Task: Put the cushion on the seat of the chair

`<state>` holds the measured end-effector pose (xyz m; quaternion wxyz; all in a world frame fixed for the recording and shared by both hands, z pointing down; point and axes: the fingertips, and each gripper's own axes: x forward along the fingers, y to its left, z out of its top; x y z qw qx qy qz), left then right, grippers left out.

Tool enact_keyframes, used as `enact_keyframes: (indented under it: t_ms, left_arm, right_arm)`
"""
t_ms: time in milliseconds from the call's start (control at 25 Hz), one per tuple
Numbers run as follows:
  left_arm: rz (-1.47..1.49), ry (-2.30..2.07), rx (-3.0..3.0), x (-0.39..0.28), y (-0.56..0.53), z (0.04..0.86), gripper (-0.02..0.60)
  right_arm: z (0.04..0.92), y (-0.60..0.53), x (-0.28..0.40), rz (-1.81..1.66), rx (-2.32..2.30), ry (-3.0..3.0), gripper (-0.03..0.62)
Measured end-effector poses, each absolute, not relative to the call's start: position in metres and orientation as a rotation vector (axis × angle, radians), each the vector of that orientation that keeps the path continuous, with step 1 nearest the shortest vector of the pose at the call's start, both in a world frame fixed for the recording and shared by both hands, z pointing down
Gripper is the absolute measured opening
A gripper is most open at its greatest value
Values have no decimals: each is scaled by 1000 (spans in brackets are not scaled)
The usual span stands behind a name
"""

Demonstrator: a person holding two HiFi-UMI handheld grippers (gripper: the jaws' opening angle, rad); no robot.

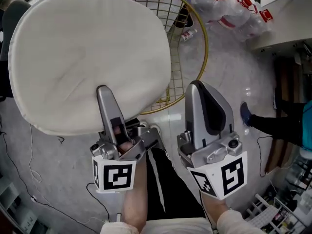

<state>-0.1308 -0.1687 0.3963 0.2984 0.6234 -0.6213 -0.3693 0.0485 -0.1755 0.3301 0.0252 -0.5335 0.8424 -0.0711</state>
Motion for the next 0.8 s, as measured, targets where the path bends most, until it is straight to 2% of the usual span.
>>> enact_keyframes:
  t_ms: [280,800]
  left_arm:
    - [-1151,-1456,1466,-139,-156,465,43]
    - [-1168,-1258,1200,-90,-163,585,41]
  right_arm:
    - [375,-164,31,-287,-1686,2638,15]
    - [459,-190,63,-382,-1821,2681,15]
